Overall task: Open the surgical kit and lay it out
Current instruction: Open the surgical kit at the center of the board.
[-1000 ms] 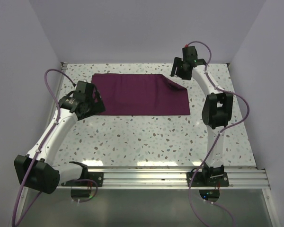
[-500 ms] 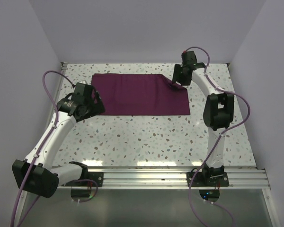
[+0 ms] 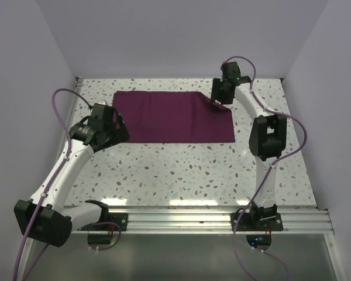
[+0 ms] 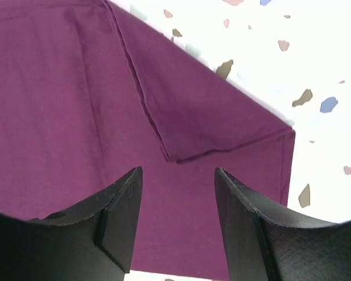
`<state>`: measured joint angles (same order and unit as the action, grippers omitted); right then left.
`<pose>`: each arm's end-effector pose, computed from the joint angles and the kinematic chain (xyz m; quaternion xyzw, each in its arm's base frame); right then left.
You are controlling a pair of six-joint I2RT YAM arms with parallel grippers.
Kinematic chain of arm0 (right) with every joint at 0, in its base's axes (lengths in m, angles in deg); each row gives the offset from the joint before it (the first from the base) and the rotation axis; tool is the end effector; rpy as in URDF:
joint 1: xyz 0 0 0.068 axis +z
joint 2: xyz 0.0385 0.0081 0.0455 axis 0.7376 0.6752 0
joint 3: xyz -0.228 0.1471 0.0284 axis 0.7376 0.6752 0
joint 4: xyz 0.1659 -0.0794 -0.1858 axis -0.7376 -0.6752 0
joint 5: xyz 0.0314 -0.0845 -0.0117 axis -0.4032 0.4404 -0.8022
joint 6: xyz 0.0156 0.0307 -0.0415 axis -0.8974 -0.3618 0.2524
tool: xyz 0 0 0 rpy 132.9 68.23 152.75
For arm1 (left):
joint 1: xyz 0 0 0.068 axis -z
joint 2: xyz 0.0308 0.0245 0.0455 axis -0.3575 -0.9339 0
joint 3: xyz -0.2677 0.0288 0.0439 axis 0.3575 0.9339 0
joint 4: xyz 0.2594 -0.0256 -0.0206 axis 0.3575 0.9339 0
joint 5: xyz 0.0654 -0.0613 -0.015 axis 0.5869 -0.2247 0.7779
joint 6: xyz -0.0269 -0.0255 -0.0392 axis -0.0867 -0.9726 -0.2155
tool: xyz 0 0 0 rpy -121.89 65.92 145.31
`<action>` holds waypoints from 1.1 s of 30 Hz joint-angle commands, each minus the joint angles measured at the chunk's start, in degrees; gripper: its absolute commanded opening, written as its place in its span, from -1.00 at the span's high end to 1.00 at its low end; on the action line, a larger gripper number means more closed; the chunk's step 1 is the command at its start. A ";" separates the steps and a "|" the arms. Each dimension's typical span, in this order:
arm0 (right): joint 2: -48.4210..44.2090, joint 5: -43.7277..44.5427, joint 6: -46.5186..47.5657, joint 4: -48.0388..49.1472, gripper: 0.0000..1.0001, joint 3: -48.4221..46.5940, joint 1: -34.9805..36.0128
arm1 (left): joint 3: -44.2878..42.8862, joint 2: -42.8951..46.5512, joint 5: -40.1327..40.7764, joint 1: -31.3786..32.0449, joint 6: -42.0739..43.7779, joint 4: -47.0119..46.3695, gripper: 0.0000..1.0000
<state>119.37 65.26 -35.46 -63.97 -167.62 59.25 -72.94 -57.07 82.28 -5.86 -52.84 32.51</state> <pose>0.4824 0.0998 0.2450 0.0506 0.9452 0.0799 0.3123 0.2185 -0.0510 0.3150 -0.2071 0.9274 -0.0354 0.3096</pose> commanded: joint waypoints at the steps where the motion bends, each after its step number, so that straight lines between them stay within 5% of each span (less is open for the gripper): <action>1: 1.97 -0.54 1.15 -0.57 -0.11 -3.86 0.14 | -0.20 1.33 0.23 0.29 0.21 -0.43 -0.86; 14: 5.75 0.52 0.62 -1.19 -0.08 -6.50 0.93 | -1.43 -0.08 0.76 0.38 2.32 -0.17 -0.86; 21: 7.33 1.92 0.36 -1.54 0.31 -7.20 0.93 | -2.04 -1.31 0.76 0.29 3.46 -0.35 -0.87; 31: 8.13 2.01 0.79 -2.41 0.61 -8.43 0.93 | -2.75 -2.01 1.64 0.29 4.87 -0.17 -0.87; 33: 6.81 1.22 1.23 -1.63 0.81 -7.82 1.10 | -2.83 -2.10 1.64 0.29 4.87 -0.17 -0.87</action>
<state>127.81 66.97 -35.24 -65.69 -173.59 60.02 -73.51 -59.06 82.76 -5.81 -49.61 32.75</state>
